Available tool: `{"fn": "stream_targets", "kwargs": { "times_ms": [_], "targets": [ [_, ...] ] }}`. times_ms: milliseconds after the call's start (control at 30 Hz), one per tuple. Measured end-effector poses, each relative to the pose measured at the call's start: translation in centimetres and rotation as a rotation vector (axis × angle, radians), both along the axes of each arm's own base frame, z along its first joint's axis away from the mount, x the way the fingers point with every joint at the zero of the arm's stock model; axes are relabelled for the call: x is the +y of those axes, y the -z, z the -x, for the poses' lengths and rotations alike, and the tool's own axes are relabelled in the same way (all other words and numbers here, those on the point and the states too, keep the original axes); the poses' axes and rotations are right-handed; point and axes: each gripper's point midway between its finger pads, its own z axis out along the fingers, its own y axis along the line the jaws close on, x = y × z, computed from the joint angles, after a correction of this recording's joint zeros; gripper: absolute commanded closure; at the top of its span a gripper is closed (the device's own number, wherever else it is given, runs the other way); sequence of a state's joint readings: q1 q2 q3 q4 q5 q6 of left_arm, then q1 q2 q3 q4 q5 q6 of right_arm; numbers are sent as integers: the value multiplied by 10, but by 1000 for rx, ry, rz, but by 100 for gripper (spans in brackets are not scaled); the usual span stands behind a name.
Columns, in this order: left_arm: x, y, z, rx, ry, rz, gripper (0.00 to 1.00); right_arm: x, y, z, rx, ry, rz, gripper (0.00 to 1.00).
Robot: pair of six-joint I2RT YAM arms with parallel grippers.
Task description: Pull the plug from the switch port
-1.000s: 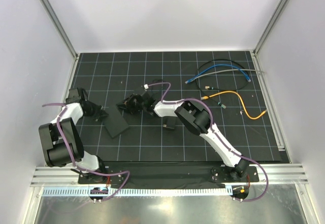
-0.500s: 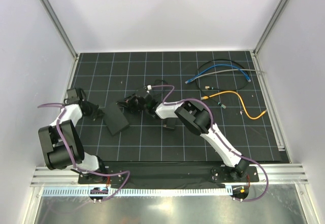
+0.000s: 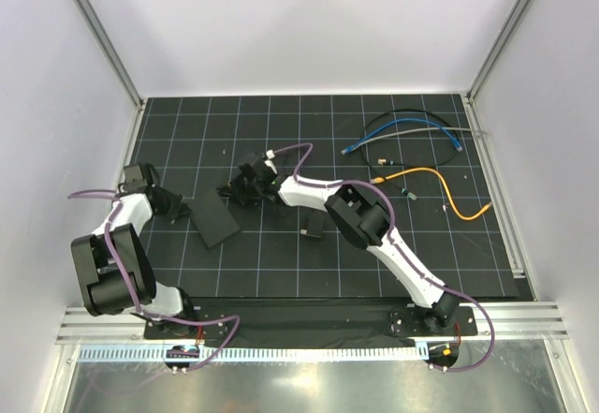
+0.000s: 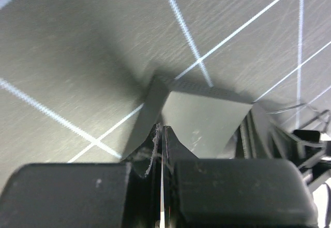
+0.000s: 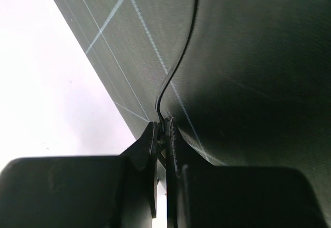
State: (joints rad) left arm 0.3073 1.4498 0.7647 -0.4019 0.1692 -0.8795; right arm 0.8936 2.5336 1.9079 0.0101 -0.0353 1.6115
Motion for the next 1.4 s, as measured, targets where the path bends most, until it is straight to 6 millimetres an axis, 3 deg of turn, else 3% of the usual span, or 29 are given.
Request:
{"fn": "stream_targets", "kwargs": {
  "times_ms": [200, 467, 733, 1000, 1133, 1267, 1400],
  "targets": [
    [-5, -1, 25, 26, 73, -44, 86, 5, -1, 5, -41, -77, 9, 99],
    [-32, -25, 5, -70, 268, -39, 62, 18, -2, 14, -104, -194, -24, 99],
    [-48, -12, 3, -2, 354, -81, 42, 25, -1, 27, -147, -264, -17, 99],
    [-32, -27, -21, 46, 305, -210, 45, 24, 0, 27, -181, -287, -1, 98],
    [-23, -18, -32, 110, 292, -240, 45, 23, -1, 28, -191, -297, 11, 98],
    [-25, -4, -29, 192, 316, -256, 44, 22, -1, 29, -199, -309, 26, 98],
    [-30, -2, -34, 222, 352, -281, 44, 21, -1, 29, -204, -315, 32, 98]
  ]
}}
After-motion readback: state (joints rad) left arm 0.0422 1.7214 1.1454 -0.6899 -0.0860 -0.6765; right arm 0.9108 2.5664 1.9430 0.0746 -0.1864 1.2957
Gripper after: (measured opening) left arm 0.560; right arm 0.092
